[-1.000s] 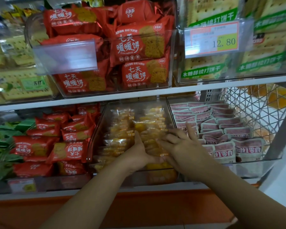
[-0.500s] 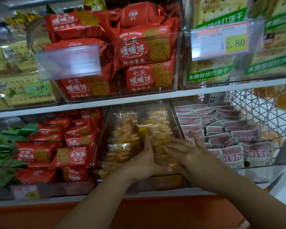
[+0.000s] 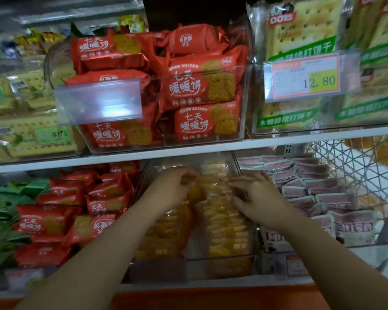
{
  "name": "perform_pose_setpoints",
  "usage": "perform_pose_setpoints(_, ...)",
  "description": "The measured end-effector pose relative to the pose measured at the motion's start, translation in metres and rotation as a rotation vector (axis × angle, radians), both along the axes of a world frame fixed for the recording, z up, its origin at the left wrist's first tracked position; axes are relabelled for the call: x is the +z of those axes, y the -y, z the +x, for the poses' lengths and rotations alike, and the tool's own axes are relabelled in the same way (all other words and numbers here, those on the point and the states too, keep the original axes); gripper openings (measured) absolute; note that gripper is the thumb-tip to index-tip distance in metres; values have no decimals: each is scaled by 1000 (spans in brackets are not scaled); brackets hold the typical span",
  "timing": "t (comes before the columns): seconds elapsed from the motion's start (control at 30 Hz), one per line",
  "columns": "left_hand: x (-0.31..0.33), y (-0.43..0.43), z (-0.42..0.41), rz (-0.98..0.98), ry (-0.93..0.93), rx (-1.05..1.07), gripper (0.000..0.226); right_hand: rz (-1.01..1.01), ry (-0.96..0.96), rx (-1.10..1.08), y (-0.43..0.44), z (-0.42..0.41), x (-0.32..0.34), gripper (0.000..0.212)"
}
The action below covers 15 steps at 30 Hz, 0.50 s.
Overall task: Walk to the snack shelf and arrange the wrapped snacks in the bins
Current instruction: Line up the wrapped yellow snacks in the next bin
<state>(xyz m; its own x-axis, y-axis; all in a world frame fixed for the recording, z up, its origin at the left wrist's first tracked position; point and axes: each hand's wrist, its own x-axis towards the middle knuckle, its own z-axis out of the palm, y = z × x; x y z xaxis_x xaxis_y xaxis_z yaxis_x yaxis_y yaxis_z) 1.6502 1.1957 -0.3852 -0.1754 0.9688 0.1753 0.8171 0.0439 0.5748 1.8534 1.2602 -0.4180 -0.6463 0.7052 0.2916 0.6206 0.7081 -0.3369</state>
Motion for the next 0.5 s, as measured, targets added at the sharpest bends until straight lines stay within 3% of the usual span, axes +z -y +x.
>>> perform_pose_setpoints(0.1, -18, -37, -12, -61, -318, -6, 25, -66, 119, -26, -7, -5, 0, 43)
perform_pose_setpoints(0.27, -23, -62, -17, -174, -562, -16, 17, -63, 161, -27, -5, -4, -6, 45)
perform_pose_setpoints(0.5, -21, -68, -13, -126, -590, -78, 12, -83, 128, -13, -6, -5, -6, 47)
